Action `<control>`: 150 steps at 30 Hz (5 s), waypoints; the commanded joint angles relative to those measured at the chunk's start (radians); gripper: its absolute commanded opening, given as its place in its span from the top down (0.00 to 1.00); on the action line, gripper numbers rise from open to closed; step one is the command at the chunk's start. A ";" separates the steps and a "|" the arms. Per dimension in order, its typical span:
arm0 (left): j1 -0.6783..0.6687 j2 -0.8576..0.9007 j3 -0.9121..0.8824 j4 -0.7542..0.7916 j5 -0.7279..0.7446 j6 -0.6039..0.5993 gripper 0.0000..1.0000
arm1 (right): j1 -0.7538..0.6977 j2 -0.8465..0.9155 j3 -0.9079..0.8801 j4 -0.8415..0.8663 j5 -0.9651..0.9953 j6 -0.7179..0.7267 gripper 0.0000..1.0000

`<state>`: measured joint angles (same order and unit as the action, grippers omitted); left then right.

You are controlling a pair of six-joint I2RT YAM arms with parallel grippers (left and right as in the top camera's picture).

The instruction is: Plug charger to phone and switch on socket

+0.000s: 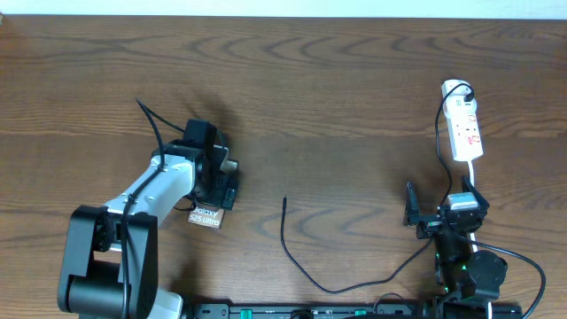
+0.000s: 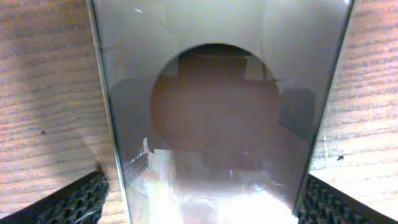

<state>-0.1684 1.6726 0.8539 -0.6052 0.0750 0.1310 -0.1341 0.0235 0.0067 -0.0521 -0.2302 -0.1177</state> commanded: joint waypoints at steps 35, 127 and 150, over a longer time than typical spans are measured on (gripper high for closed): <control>0.005 0.060 -0.064 0.041 0.043 -0.012 0.05 | 0.004 -0.004 -0.001 -0.005 0.003 -0.011 0.01; 0.005 0.059 -0.058 0.057 0.022 -0.013 0.93 | 0.004 -0.004 -0.001 -0.005 0.002 -0.011 0.01; 0.005 0.059 0.201 -0.172 0.021 -0.017 0.93 | 0.004 -0.004 -0.001 -0.005 0.003 -0.011 0.01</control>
<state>-0.1673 1.7302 1.0126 -0.7624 0.0845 0.1272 -0.1341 0.0235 0.0067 -0.0521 -0.2302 -0.1181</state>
